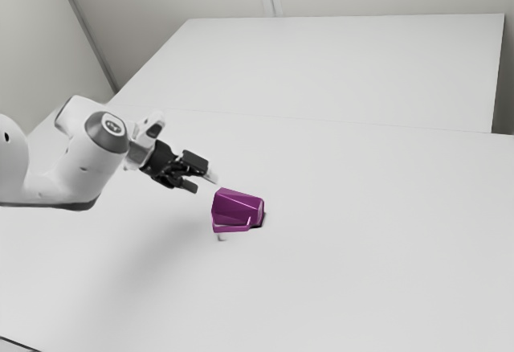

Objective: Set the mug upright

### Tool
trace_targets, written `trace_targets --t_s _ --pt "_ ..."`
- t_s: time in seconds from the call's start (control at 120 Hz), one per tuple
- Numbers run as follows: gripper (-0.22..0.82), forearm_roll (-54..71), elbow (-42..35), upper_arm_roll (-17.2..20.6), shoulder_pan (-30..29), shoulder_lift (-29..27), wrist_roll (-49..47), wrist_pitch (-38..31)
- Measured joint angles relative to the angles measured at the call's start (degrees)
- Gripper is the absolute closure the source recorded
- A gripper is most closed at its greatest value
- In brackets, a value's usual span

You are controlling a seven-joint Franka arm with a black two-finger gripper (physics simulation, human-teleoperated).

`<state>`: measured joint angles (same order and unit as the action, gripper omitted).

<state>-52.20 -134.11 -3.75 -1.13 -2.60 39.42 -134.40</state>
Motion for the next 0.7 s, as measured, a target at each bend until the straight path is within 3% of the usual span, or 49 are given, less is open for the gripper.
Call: trace_targets --t_s 0.358,0.7 --pt "0.05 -12.37 -3.26 -0.03 -0.14 1.51 11.55 -1.28" --pt "0.05 -18.04 -3.46 -0.03 0.38 3.11 17.06 2.56"
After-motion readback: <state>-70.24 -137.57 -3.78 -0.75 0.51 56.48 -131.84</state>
